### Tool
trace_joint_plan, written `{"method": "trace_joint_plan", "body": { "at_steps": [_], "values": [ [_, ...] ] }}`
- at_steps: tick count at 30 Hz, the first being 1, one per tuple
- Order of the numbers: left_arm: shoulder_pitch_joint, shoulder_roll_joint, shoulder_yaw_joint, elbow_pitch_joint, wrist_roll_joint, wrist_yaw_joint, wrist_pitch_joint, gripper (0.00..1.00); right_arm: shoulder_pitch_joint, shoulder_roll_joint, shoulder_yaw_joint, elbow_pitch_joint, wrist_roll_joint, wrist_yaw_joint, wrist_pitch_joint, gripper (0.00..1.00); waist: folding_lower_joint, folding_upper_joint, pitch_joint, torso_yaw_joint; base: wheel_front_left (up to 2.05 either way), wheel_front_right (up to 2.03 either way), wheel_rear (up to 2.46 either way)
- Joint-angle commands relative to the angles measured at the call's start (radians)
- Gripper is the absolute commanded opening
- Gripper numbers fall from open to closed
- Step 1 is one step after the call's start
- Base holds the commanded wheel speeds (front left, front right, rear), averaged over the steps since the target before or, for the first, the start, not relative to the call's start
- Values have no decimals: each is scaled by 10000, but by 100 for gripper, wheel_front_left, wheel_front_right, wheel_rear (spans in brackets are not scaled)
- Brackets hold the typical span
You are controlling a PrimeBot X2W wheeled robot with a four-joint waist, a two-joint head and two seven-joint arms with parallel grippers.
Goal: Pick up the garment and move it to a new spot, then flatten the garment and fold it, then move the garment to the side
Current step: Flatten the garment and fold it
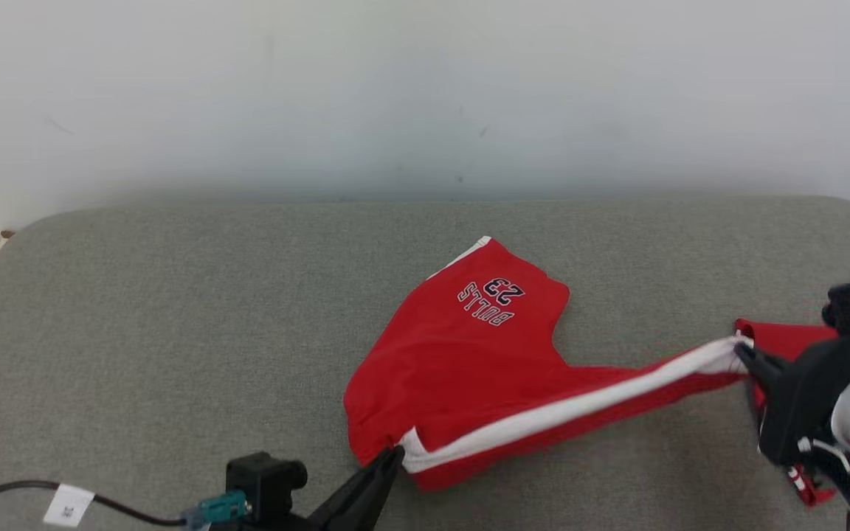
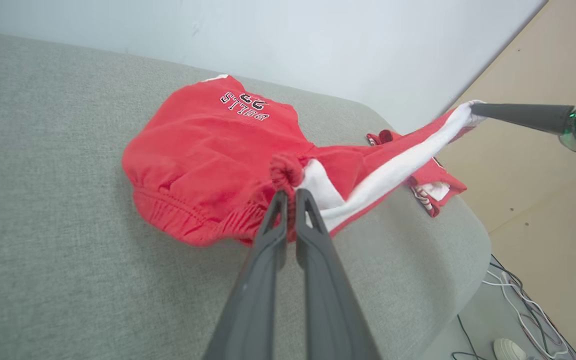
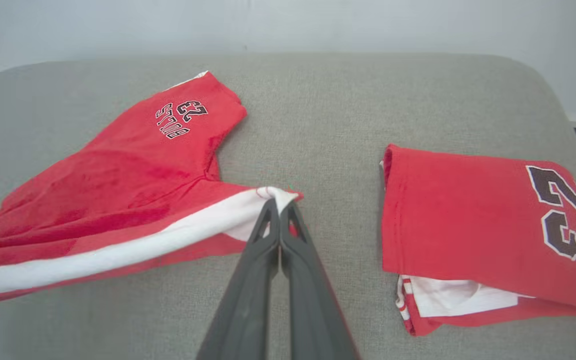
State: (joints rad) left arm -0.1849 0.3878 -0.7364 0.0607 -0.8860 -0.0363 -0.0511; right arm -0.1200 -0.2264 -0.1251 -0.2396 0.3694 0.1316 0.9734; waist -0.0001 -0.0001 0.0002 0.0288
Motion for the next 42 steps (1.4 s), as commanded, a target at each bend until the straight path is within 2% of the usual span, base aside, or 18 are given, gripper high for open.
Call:
{"method": "trace_joint_plan", "body": {
  "at_steps": [1,11,18,21,26,35,36,37,38,39,41,42],
  "values": [
    [-367,-225,82,92,-161,-46,-5,0,-687,-111,102,558,-248,-22,-323,0,1,1,258,276,0,0,0],
    [-2213,-1584,140,1252,-254,-242,18,0,-4578,-936,1647,4815,-1183,-22,-2133,0,1,1,1476,1513,0,0,0],
    [-3212,-2434,349,2428,-251,13,-239,0,-6478,-1283,2503,7306,-1481,-22,-3622,0,1,1,2099,2165,0,0,0],
    [-3438,-2627,407,2930,-299,99,-292,0,-7159,-1271,2791,8195,-1699,-22,-4315,0,1,1,2205,2354,0,0,0],
    [-3706,-2911,314,3571,-413,-28,-372,0,-8009,-1232,3079,9545,-1981,-22,-5446,0,1,1,2279,2706,0,0,0],
    [-4089,-3246,-31,4482,-460,-157,-567,0,-8749,-1057,3308,11369,-2335,-22,-6674,0,1,1,2348,3269,0,0,0],
    [-4159,-3272,-82,4581,-452,-150,-612,10,-8837,-1053,3299,11537,-2387,-22,-6868,0,1,1,2350,3342,0,0,0],
    [-4238,-3288,-141,4674,-445,-174,-658,29,-8926,-1063,3266,11708,-2445,-22,-7022,0,1,1,2357,3414,0,0,0],
    [-4318,-3301,-187,4777,-443,-186,-689,71,-9007,-1038,3224,11892,-2470,-22,-7146,0,1,1,2370,3473,0,0,0],
    [-4382,-3317,-233,4882,-445,-177,-742,100,-9086,-1014,3129,12088,-2486,-22,-7277,0,1,1,2378,3533,0,0,0],
    [-4504,-3347,-340,5082,-485,-136,-853,100,-9261,-967,2947,12353,-2627,-22,-7729,0,1,1,2392,3639,0,0,0],
    [-4574,-3360,-375,5149,-500,-121,-952,100,-9326,-933,2889,12479,-2715,-22,-7970,86,1,1,2405,3682,0,0,0]
  ]
}}
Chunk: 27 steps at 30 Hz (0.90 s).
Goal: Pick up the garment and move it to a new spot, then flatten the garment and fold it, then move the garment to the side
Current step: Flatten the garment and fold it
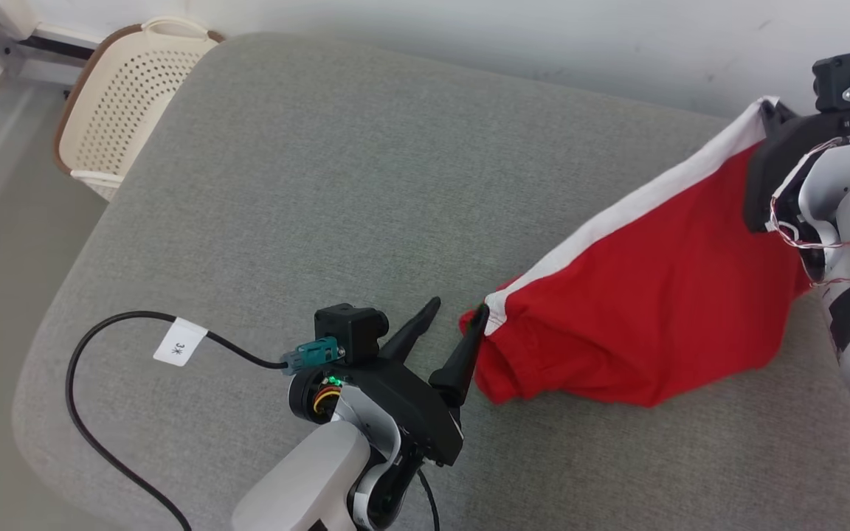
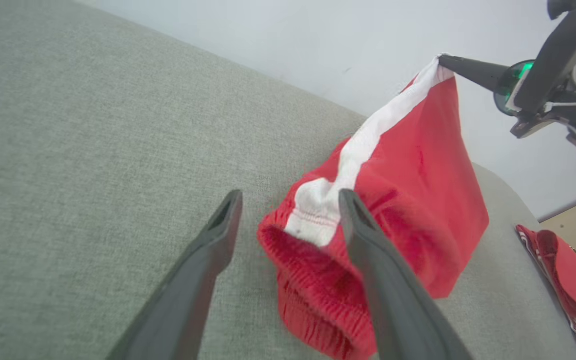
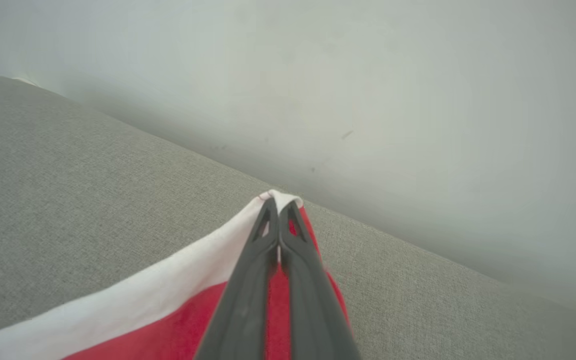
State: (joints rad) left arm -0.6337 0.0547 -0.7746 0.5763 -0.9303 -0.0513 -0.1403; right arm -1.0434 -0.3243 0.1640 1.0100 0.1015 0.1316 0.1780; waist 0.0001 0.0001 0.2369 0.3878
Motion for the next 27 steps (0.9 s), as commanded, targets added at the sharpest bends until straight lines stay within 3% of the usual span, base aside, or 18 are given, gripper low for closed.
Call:
{"method": "trace_joint_plan", "body": {
  "at_steps": [1,8,12,18,23,27],
  "values": [
    [-136,-37,-36,37,-64,46,-161,100,-159,88,-65,83,-124,-22,-252,100,-1,-1,65,130,0,0,0],
    [-115,-39,-1,73,-95,139,-917,100,-388,556,-302,876,-277,-22,-1321,100,-1,-1,142,110,0,0,0],
    [386,481,314,-434,423,299,-1195,100,-285,511,-432,1408,-6,-22,-1416,100,-1,-1,-95,24,0,0,0],
    [2492,1359,1986,-3483,2551,1236,-1248,100,210,47,-1130,2229,316,-22,-984,100,-1,-1,-643,-139,0,0,0],
    [4112,1373,2705,-5399,3888,1361,-1250,100,868,87,-1997,2485,550,-22,-1274,100,-1,-1,-937,-117,0,0,0],
    [5074,1105,3155,-6109,4393,1323,-1251,100,1455,217,-2453,2612,609,-22,-1439,100,-1,-1,-1036,-39,0,0,0]
  ]
}}
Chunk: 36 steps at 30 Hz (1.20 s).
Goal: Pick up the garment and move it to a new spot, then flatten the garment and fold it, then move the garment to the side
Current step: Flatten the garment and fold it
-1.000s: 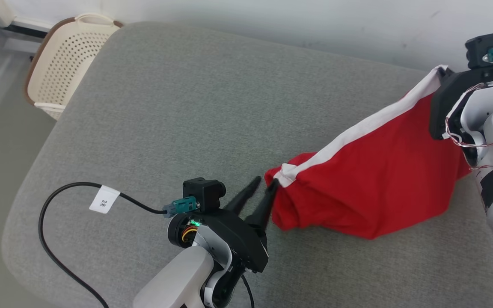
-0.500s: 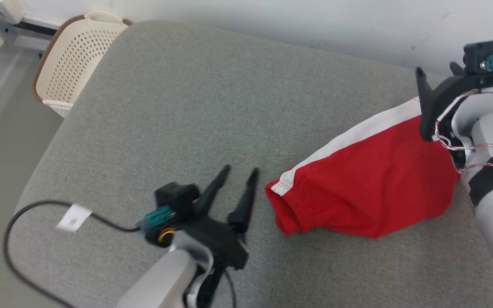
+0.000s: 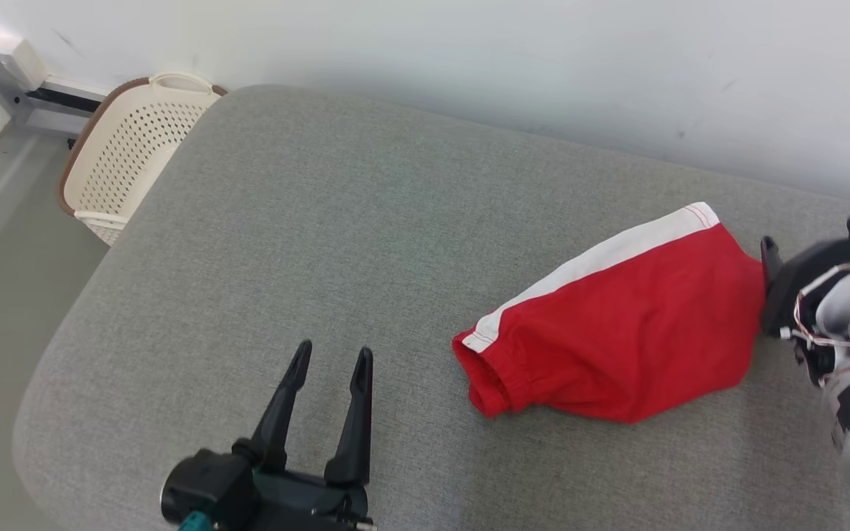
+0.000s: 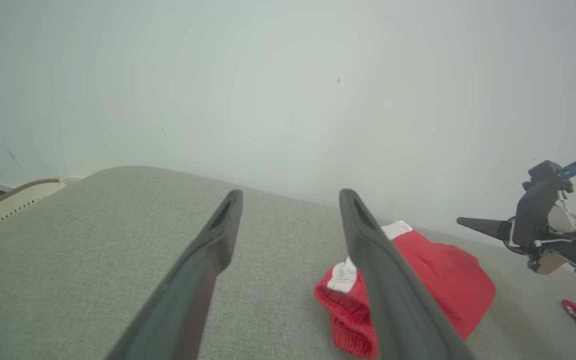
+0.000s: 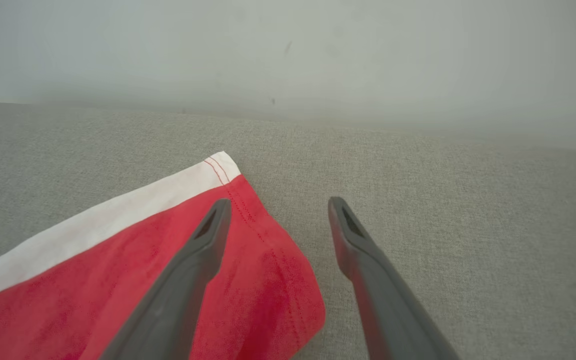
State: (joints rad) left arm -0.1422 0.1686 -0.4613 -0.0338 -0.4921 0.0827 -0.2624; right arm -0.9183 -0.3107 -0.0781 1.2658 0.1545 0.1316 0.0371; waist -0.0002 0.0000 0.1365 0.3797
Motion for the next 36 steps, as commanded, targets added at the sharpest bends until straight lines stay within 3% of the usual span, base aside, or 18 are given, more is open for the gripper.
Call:
{"method": "trace_joint_plan", "body": {
  "at_steps": [1,13,22,26,27,28,29,30,36],
  "values": [
    [321,-98,116,-81,61,-72,-30,100,350,80,-142,77,57,-22,-30,100,2,0,-22,76,0,0,0],
    [737,-574,559,4,457,-709,-31,100,1000,-95,-1356,206,-517,-22,-232,100,2,0,365,371,0,0,0],
    [815,-826,752,201,516,-956,-32,100,906,802,-2447,290,-862,-16,806,100,2,0,411,509,0,0,0],
    [804,-880,731,298,552,-1078,-32,100,854,805,-2650,306,-1118,-1,964,100,2,0,386,633,0,0,0],
    [797,-895,714,321,558,-1077,-32,100,865,775,-2743,304,-1166,-1,1015,96,2,0,383,668,0,0,0],
    [797,-910,705,353,544,-1104,-32,100,887,727,-2862,304,-1214,-1,1041,73,2,0,378,703,0,0,0],
    [807,-916,699,376,533,-1131,-32,100,908,680,-2956,304,-1294,-1,1038,31,2,0,376,727,0,0,0],
    [815,-931,698,398,521,-1147,-32,100,919,651,-3043,304,-1393,-1,1015,0,2,0,376,748,0,0,0],
    [829,-987,730,528,459,-1147,-32,100,920,634,-3505,132,-1986,-15,819,0,2,0,343,738,0,0,0]
  ]
}}
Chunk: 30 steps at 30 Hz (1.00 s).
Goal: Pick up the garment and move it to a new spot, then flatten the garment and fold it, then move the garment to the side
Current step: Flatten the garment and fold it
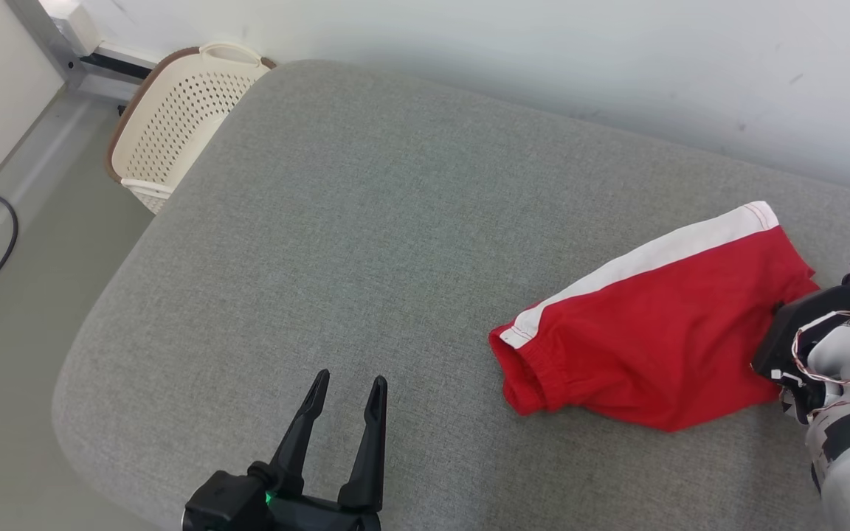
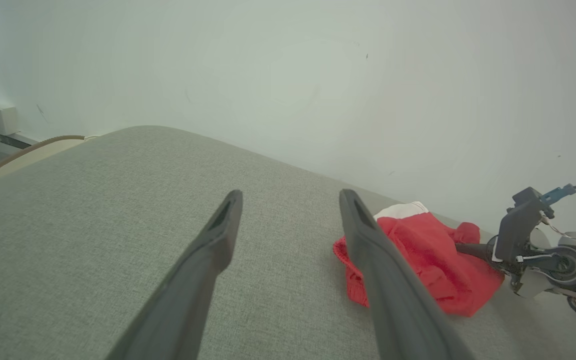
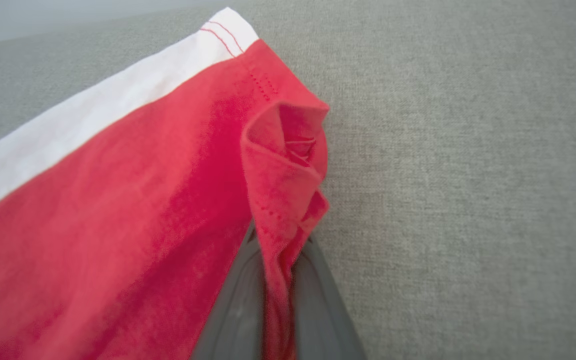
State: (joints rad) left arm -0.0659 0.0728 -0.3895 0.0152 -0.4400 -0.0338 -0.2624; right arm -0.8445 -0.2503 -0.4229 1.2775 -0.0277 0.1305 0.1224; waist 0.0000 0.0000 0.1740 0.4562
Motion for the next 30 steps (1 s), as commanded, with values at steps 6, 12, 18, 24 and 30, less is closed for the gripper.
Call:
{"method": "trace_joint_plan", "body": {
  "at_steps": [6,12,18,24,30],
  "values": [
    [138,-67,-13,193,-133,-8,-32,100,619,590,-773,-314,1,-2,-699,0,0,0,-437,-222,0,0,0],
    [310,-39,35,271,-177,39,-32,100,1525,1359,-959,-849,298,-2,-1378,0,0,0,-937,-687,0,0,0],
    [409,23,46,367,-210,14,-21,100,2578,1665,-1095,-1718,228,-2,-1584,0,0,0,-1393,-1044,0,0,0],
    [506,109,85,365,-254,94,34,100,3806,1968,-1023,-3261,145,-2,-977,0,0,0,-1727,-1387,0,0,0],
    [488,182,22,344,-254,116,110,100,4752,2018,-136,-4129,1313,-2,-316,0,0,0,-1856,-1479,0,0,0]
  ]
}}
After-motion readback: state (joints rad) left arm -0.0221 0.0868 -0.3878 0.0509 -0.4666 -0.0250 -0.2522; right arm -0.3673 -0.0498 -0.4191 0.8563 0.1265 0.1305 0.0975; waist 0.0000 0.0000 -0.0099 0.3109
